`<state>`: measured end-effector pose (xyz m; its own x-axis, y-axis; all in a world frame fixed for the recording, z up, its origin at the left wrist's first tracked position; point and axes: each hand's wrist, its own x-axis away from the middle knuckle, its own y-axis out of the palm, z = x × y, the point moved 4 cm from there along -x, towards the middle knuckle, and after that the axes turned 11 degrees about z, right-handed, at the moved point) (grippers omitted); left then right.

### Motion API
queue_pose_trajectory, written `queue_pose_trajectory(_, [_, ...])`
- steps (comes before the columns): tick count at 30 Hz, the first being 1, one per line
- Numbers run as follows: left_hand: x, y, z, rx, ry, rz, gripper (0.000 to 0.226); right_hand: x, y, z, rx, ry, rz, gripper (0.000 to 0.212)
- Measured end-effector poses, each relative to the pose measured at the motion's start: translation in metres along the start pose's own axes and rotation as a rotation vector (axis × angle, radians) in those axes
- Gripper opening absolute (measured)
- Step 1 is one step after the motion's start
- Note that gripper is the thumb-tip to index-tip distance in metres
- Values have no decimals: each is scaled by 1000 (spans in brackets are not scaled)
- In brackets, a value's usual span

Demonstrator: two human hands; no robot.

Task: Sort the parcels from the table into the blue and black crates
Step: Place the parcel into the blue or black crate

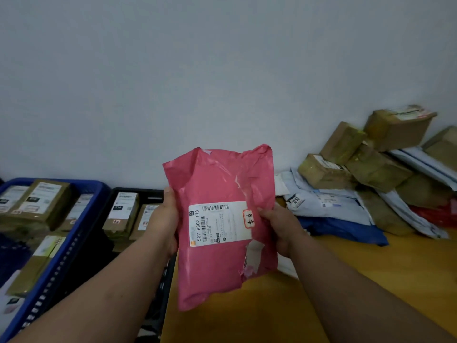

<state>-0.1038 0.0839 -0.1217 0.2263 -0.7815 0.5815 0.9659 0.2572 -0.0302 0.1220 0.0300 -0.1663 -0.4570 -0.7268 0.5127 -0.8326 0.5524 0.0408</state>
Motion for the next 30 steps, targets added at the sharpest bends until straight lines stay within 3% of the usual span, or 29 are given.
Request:
queue_pose_trajectory(6, [-12,-40,-11,-222,55,-345,73,22,18,6,-7,-70,163,22])
queue_pose_trajectory(8, [-18,-64,-15,-232,33,-390,83,32,36,15,-21,-62,197,20])
queue_pose_trajectory(10, [-22,-87,-16,-229,25,-413,80,43,57,26,-42,-49,201,14])
queue_pose_trajectory(14, [-37,-129,-18,-210,4,-405,78,65,93,51,-66,-7,177,14])
queue_pose_trajectory(19, [-53,-171,-6,-305,162,-272,47,80,117,63,39,-20,174,22])
queue_pose_trajectory(23, [-60,-193,26,-712,536,-94,53,85,129,47,416,-245,316,58])
queue_pose_trajectory(26, [-59,-195,46,-1038,763,-6,55,83,149,33,604,-489,343,73])
queue_pose_trajectory(30, [-61,-191,50,-1345,853,-25,49,72,184,28,808,-740,298,92])
